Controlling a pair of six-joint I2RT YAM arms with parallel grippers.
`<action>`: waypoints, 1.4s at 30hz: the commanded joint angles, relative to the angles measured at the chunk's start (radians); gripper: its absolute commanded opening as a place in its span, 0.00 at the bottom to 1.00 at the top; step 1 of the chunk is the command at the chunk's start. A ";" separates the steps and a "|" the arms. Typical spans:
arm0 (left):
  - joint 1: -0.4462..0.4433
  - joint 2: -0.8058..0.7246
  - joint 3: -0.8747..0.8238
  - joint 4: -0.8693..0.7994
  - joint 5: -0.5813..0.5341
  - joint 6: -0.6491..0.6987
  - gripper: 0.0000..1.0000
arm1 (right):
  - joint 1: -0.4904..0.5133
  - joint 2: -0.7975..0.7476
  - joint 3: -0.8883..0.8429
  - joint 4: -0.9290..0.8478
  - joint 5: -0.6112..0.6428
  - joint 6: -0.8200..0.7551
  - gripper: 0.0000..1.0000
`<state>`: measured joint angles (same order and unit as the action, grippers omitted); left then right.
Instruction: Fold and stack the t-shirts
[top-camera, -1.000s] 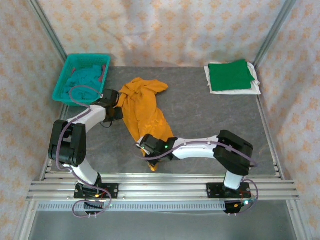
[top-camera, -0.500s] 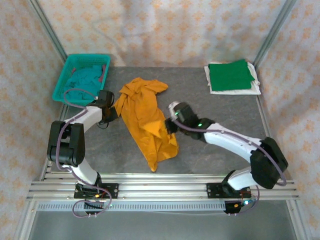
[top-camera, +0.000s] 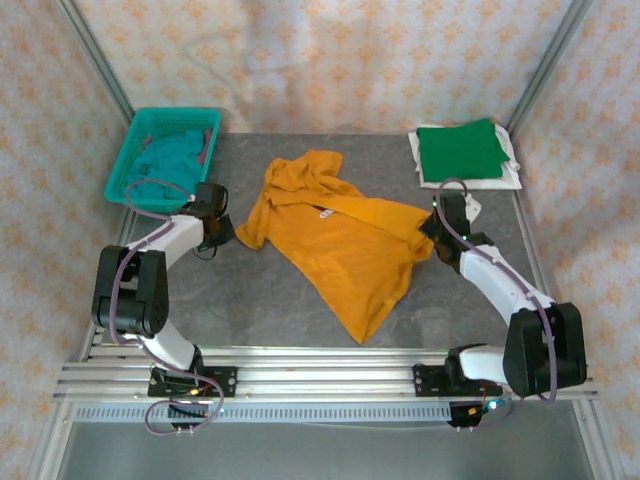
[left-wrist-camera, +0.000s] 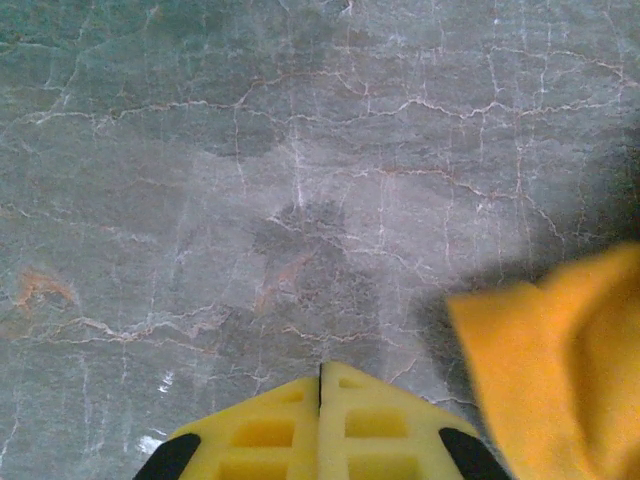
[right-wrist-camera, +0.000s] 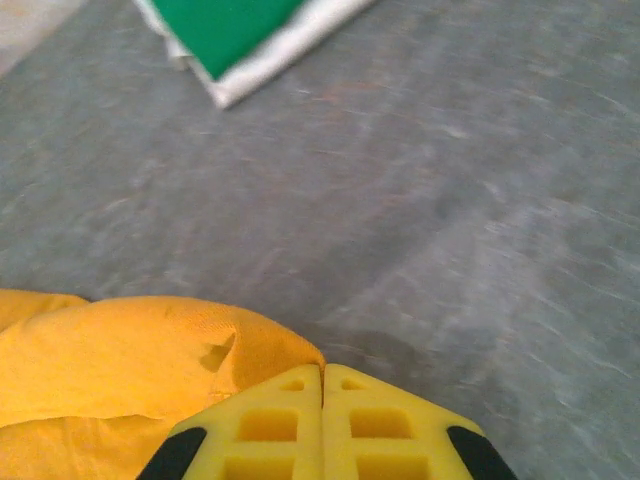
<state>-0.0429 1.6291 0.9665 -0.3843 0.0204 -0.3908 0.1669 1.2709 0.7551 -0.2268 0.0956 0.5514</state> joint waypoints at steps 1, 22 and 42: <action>0.001 -0.001 0.030 -0.008 0.051 0.036 0.34 | -0.011 -0.014 -0.025 -0.004 0.067 0.051 0.20; -0.192 0.218 0.224 0.008 0.073 0.144 0.11 | 0.193 0.241 0.168 0.031 0.013 -0.116 0.55; -0.082 -0.350 -0.273 -0.239 0.276 -0.189 0.00 | 0.137 0.608 0.449 -0.143 0.020 -0.111 0.56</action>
<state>-0.0879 1.3495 0.7311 -0.4877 0.2630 -0.5133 0.3294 1.8378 1.1595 -0.3168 0.0853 0.4297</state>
